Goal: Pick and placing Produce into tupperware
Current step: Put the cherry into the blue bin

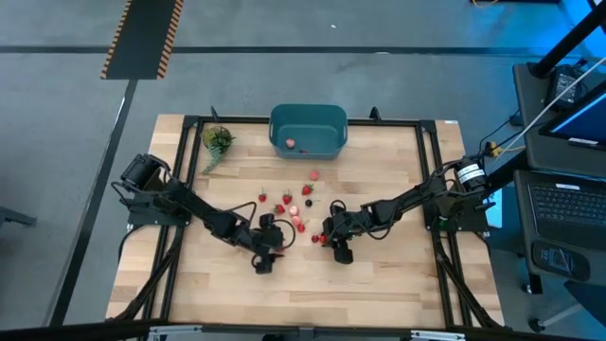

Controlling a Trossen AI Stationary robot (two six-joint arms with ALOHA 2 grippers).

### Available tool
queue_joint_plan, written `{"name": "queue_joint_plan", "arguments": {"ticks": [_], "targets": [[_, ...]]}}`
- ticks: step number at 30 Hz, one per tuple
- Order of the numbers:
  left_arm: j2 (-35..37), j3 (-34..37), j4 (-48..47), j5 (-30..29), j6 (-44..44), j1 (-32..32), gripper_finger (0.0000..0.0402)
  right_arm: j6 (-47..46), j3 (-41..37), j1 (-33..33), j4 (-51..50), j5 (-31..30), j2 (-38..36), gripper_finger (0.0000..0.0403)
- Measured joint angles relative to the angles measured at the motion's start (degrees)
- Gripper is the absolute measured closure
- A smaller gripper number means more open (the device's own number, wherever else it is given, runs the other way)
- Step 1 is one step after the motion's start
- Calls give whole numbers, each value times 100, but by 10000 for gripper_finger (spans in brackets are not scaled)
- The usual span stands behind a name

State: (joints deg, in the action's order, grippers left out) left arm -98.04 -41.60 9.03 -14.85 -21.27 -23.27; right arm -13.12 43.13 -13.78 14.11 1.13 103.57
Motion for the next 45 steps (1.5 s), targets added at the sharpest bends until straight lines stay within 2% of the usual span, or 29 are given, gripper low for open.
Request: {"name": "queue_joint_plan", "arguments": {"ticks": [11, 20, 25, 31, 34, 36, 42, 45], "targets": [[2, -2, 473, -11, 290, 319, 156, -6, 0, 0, 2, 0, 0, 228], [2, -2, 870, -22, 676, 403, 156, -10, -1, 0, 29, 0, 0, 285], [147, -7, 849, -263, 881, 403, 156, -5, -4, 4, 118, 0, -2, 284], [889, -70, 820, -568, 1545, 403, 156, 155, 207, 34, 14, -2, -31, 289], [1440, -70, 506, -637, 1871, 384, 156, 399, 431, 86, -25, -2, -62, 288], [1833, -72, 208, -902, 2094, 356, 156, 646, 640, 162, -250, -32, -124, 284], [2875, -72, -275, -1932, 2701, 324, 156, 1563, 1508, 547, -1399, -772, -469, 289], [3277, -72, -387, -2353, 2951, 350, 156, 1978, 2038, 816, -1975, -951, -643, 288]]}}
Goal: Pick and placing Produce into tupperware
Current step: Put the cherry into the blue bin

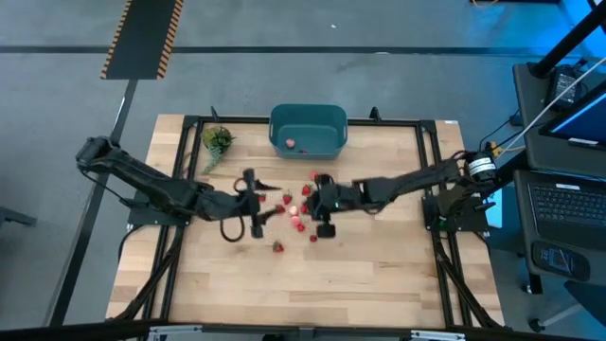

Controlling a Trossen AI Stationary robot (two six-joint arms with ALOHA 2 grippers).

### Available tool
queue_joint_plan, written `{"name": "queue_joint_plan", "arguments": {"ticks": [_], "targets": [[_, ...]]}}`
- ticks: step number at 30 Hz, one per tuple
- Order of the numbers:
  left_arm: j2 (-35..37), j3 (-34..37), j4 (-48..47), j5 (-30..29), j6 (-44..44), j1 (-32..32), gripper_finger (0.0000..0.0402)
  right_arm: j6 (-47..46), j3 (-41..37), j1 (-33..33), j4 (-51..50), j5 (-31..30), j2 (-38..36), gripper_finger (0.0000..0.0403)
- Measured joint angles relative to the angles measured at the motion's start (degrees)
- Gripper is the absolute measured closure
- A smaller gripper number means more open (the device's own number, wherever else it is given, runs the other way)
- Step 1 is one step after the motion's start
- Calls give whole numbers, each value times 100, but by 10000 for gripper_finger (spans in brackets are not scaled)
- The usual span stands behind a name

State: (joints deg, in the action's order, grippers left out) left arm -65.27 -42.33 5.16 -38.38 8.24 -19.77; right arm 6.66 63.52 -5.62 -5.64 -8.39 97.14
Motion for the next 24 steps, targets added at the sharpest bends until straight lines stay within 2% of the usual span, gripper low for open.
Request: {"name": "queue_joint_plan", "arguments": {"ticks": [5, 12, 14, 19, 24], "targets": [[486, 0, -128, -532, 538, 48, 156, 487, 855, 586, -851, -251, -178, 287], [873, 0, -544, -596, 1038, 391, 156, 1007, 1766, 1750, -1611, -272, -192, 287], [927, 0, -534, -596, 1039, 541, 156, 1026, 1906, 2105, -1702, -238, -192, 288], [990, 0, -758, -592, 1042, 924, 156, 985, 1957, 2953, -1822, 454, -133, 288], [983, 0, -931, -406, 1004, 1303, 156, 699, 1957, 3532, -1872, 618, 265, 288]]}}
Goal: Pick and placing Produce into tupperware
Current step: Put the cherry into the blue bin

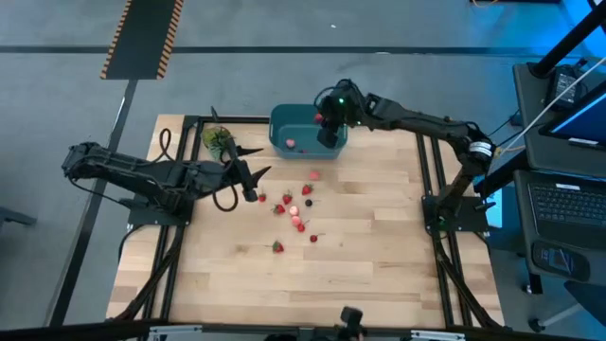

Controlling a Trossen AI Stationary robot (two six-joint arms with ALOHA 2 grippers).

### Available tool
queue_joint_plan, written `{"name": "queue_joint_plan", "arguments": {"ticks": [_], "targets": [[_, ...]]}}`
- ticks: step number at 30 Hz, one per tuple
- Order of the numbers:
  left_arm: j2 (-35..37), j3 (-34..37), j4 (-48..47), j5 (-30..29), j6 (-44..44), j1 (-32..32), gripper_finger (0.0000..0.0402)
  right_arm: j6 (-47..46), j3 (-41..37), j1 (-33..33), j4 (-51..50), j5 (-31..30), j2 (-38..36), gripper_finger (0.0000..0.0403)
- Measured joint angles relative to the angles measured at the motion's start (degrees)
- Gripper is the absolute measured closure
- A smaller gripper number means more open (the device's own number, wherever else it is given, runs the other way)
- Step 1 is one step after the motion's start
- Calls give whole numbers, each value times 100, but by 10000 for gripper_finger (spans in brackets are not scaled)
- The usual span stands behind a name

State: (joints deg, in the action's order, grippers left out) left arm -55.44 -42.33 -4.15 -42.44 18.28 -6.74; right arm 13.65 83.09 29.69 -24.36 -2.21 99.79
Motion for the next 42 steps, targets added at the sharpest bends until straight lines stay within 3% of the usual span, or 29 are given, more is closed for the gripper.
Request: {"name": "queue_joint_plan", "arguments": {"ticks": [7, 16, 22, 30, 42], "targets": [[-2, 0, -19, 313, -18, 321, 156, -256, 164, 219, -81, 391, 749, 288], [-4, 0, -21, 463, -27, 489, 156, -790, 1853, 212, -1666, 391, 2128, 288], [-4, 0, -21, 463, -27, 502, 156, -997, 2567, 212, -1985, 388, 2818, 288], [-4, 0, -81, 463, -25, 502, 157, -1357, 3028, 214, -2276, 386, 3314, 288], [-4, 2, -146, 463, -166, 502, 156, -1636, 3034, 214, -2360, 389, 3480, 288]]}}
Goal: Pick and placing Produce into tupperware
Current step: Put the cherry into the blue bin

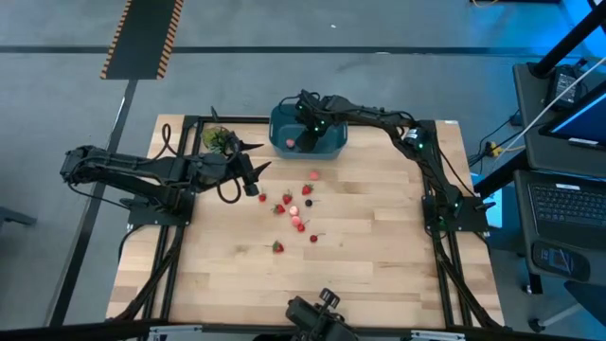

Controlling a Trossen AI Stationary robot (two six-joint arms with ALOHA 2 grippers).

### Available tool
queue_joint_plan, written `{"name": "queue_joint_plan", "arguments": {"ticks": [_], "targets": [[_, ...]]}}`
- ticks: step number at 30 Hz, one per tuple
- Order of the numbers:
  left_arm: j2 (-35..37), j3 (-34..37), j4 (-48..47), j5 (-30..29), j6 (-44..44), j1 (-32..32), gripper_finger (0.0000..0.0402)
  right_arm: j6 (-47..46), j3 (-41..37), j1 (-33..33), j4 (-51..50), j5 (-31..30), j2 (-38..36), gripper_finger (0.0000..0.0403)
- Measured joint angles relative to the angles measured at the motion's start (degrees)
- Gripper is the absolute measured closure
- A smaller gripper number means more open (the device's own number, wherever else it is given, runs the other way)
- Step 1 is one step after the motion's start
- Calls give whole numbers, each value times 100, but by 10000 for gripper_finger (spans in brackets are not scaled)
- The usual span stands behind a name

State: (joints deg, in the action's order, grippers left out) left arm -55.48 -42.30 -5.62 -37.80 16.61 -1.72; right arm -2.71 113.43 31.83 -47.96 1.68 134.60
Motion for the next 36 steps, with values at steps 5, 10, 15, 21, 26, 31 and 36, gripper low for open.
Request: {"name": "queue_joint_plan", "arguments": {"ticks": [5, 10, 15, 21, 26, 31, 36], "targets": [[0, 0, -122, 0, -8, 0, 156, -1, -5, 0, -5, 10, 54, 288], [0, 2, -151, 0, -14, 0, 157, 4, -9, 0, 40, 11, 54, 288], [0, 2, -152, 0, -14, 0, 157, -6, -9, 0, -55, 119, 54, 288], [-1, 2, -152, 0, -14, 0, 156, 2, -29, 0, -84, 618, 54, 282], [-1, 2, -165, 0, -14, 0, 157, 7, -51, -2, -93, 694, 54, 281], [-2, 2, -170, -1, -14, 0, 157, -8, -53, -2, -97, 698, 54, 280], [0, 2, -246, 0, -14, 0, 157, 1, -51, -2, -120, 698, 54, 279]]}}
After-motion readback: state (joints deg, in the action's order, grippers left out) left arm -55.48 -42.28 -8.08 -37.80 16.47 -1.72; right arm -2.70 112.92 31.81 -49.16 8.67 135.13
